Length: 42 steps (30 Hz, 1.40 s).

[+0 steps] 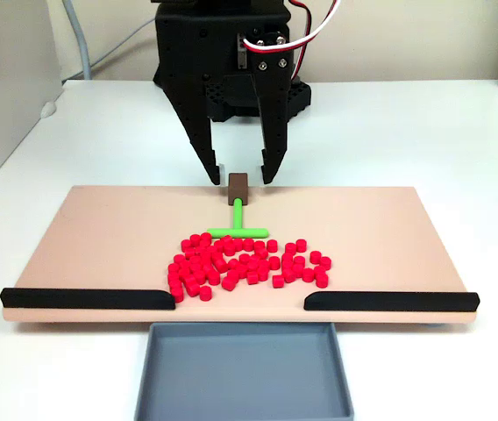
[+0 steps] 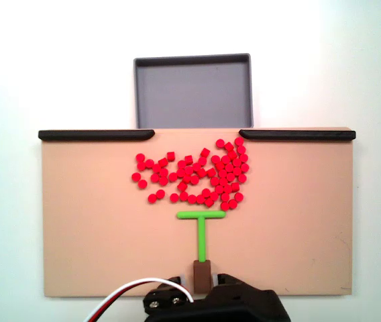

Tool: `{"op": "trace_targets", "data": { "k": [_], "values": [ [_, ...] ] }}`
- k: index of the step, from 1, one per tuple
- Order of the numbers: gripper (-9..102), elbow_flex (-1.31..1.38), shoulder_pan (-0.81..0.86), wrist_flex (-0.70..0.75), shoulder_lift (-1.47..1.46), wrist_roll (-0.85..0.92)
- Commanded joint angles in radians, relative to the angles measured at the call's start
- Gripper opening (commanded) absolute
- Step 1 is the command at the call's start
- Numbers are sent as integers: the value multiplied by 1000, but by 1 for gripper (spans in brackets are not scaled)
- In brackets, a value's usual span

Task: Grasp a green tool by the dark brown handle.

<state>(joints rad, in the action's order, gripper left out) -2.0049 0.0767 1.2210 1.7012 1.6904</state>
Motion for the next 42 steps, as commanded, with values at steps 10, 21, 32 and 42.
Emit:
{"op": "trace_targets", "data": {
  "k": [10, 21, 32, 42],
  "values": [
    [12, 32, -5, -25, -17, -14],
    [0, 28, -17, -25, -2, -37],
    [0, 38, -14, 25, 74, -51],
    [0, 331, -60, 359, 41, -124]
  ]
}}
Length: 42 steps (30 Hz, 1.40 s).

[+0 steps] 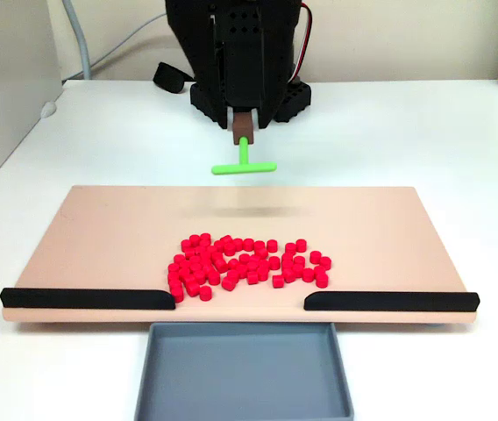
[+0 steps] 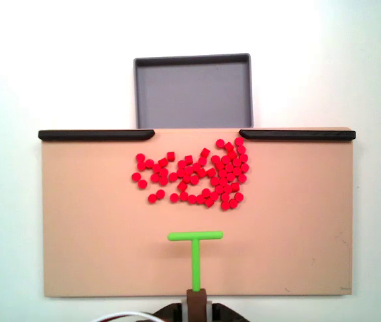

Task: Grasp a green tool by the dark brown handle.

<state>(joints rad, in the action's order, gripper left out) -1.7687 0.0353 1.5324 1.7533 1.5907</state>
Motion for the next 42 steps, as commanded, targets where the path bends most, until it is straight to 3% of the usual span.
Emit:
{"op": "trace_targets", "data": {
  "k": [1, 42],
  "values": [
    [0, 117, -25, 48, -25, -37],
    [0, 190, 5, 8, -106, -20]
  ]
}}
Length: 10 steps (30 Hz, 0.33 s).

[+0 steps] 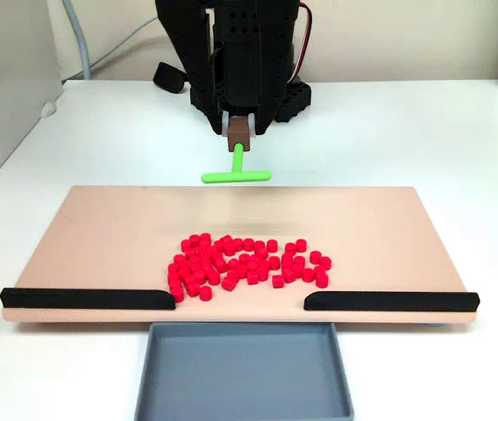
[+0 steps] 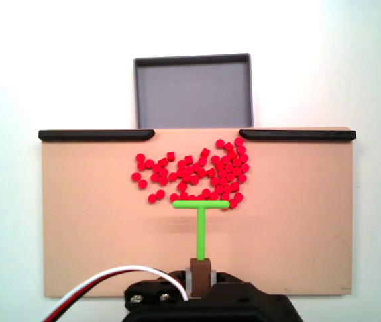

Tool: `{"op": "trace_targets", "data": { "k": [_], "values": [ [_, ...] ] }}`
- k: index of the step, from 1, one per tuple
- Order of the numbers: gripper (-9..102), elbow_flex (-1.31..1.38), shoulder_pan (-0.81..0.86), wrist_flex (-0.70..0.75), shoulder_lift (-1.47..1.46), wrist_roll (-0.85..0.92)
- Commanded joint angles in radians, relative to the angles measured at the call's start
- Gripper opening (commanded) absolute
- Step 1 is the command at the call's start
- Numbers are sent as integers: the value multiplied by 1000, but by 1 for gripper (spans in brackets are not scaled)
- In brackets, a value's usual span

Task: Grasp a green tool by the dark brown handle.

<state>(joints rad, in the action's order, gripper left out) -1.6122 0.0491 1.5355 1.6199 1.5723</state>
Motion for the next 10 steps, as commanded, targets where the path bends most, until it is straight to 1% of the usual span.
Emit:
{"op": "trace_targets", "data": {
  "k": [1, 10],
  "values": [
    [0, 34, -9, 5, 28, -2],
    [0, 34, -9, 5, 26, -2]
  ]
}}
